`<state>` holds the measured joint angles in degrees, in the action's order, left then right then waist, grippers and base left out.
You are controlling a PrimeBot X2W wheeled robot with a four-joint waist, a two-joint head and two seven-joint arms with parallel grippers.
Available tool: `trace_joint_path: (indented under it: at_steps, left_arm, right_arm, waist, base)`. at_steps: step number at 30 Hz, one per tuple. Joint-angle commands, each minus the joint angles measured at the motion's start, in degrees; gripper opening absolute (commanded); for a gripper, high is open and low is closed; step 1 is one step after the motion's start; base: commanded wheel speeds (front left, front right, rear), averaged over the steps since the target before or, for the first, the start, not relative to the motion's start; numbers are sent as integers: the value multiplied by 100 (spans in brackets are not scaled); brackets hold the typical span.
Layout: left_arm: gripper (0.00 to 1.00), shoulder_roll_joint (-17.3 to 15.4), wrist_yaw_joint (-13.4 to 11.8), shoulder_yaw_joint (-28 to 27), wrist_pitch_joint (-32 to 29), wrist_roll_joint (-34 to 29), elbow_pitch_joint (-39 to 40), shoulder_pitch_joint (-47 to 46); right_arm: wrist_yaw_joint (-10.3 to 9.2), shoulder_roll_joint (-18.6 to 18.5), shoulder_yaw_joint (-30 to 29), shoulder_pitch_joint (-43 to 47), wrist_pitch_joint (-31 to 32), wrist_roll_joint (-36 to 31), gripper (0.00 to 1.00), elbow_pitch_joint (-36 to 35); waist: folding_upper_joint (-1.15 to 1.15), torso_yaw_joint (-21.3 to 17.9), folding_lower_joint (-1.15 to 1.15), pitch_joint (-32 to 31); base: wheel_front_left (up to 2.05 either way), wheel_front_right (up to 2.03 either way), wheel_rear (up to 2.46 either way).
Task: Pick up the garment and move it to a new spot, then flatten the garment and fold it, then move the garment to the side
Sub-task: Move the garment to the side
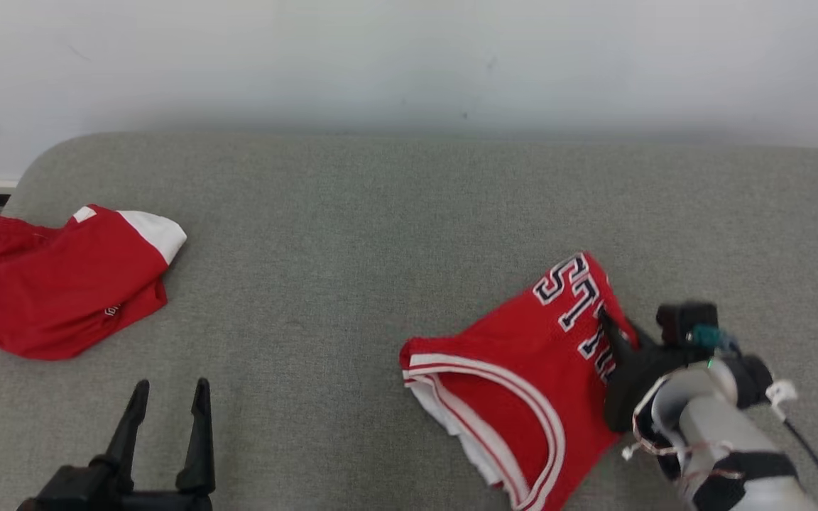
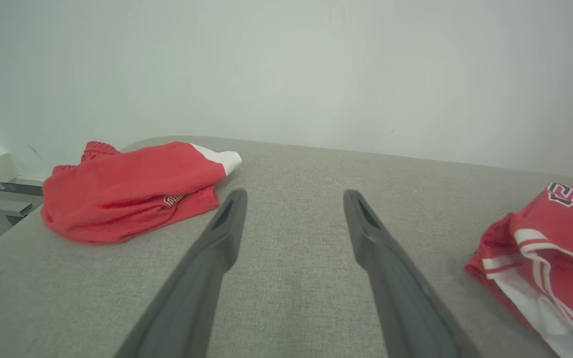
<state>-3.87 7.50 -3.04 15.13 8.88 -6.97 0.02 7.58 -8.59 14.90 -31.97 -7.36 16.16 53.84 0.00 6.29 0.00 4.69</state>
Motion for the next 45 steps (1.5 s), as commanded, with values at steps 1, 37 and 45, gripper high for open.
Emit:
trace_joint_path:
  at_steps: [1,37,45]
  left_arm:
    - [100,21,-11,1,1,17,42,-124]
    - [100,-1112,-8,-239,1,430,2163,-638]
    - [100,-1119,-9,-241,-3,450,2168,-715]
  right_arm:
    - [-18,-97,9,-159,19,31,0,-34]
    - [-17,-2572,-1174,-2959,1421,-421,0,-2043]
    - [-17,-2818,-1086,-3309,1658,-633,0,-2039]
  waist:
    - [0,-23,0,317]
    - [0,-1828,0,3386]
    - [0,-1788,0,3519]
  base:
    - [0,0,0]
    - [0,0,0]
    - [0,0,0]
